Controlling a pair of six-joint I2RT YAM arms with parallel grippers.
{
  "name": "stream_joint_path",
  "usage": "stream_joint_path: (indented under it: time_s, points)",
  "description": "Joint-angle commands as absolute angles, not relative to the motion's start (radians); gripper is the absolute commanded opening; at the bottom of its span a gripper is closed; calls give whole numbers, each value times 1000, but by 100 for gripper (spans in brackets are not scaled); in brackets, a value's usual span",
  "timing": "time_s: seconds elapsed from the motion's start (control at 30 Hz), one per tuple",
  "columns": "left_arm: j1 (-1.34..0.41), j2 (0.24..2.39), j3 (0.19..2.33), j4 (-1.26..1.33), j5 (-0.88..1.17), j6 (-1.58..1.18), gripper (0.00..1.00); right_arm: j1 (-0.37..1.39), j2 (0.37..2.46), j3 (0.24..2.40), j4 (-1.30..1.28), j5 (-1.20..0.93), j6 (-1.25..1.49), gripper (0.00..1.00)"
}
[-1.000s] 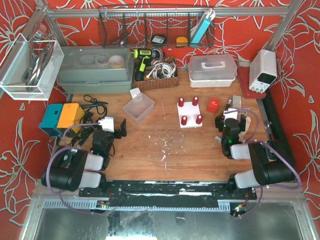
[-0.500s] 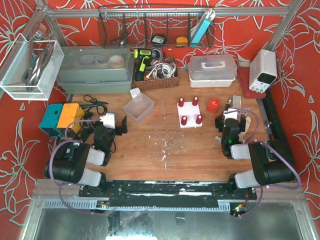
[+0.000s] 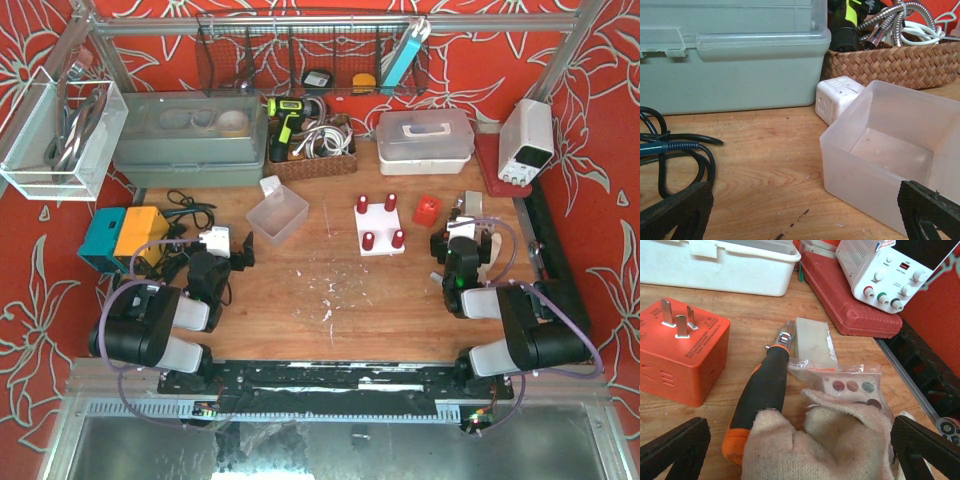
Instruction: Install the large spring
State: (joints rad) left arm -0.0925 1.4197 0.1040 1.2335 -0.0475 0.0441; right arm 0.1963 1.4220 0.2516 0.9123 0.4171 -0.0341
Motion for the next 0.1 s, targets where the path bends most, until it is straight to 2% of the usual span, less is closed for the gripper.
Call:
stream_joint_path:
  time_s: [0.0,0.07]
  points:
    - [-89,1412,113,1244,-58,43,100,189,1417,272,910,416,-16,99]
    - [-88,1412,111,1246,-58,43,100,190,1417,272,910,415,-17,99]
